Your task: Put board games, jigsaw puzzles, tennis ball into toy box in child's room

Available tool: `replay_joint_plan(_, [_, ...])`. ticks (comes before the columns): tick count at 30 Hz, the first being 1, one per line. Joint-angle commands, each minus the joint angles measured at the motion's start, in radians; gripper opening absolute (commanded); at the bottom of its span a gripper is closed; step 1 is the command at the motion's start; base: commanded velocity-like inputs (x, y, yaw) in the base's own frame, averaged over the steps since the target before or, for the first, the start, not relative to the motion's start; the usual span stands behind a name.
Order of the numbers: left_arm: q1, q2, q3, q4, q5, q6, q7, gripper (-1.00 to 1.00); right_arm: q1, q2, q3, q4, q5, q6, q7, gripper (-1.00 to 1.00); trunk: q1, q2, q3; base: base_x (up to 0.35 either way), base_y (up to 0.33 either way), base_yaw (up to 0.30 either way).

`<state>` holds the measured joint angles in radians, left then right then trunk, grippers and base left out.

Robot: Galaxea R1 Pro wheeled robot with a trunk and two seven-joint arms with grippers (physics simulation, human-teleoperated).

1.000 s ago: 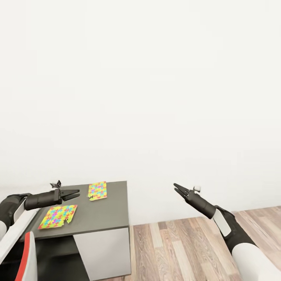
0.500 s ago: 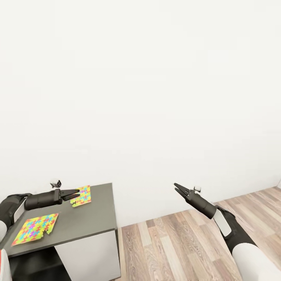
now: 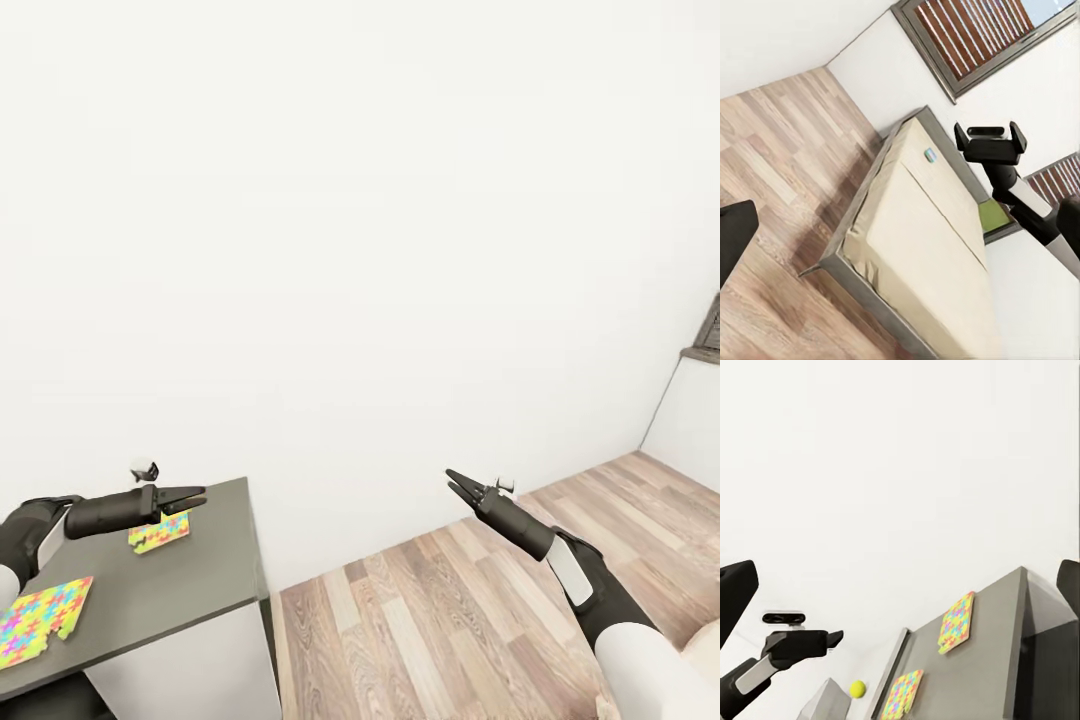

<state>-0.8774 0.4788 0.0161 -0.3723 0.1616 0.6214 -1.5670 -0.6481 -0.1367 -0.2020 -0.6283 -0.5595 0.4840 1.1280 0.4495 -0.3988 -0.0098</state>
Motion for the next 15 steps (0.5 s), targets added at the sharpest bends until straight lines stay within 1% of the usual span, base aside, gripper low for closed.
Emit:
replay_joint_plan(1, [0.0, 0.0, 0.0, 0.0, 0.0, 0.011, -0.004, 1.0, -0.001, 0.0, 0.0, 0.001, -0.005, 0.008, 0.001, 1.0, 0.0, -0.001, -0.001, 0.0, 0.0, -0.279])
replay_joint_plan(12, [0.0, -0.003, -0.002, 0.0, -0.002, 0.011, -0.004, 1.0, -0.001, 0.0, -0.001, 0.004, -0.005, 0.008, 0.0, 1.0, 0.0, -0.001, -0.001, 0.0, 0.0, -0.279])
replay_joint_plan(15, [0.0, -0.003, -0.002, 0.0, -0.002, 0.011, -0.004, 1.0, -0.001, 0.0, -0.007, 0.01, -0.005, 0.008, 0.0, 1.0, 0.0, -0.001, -0.001, 0.0, 0.0, -0.279])
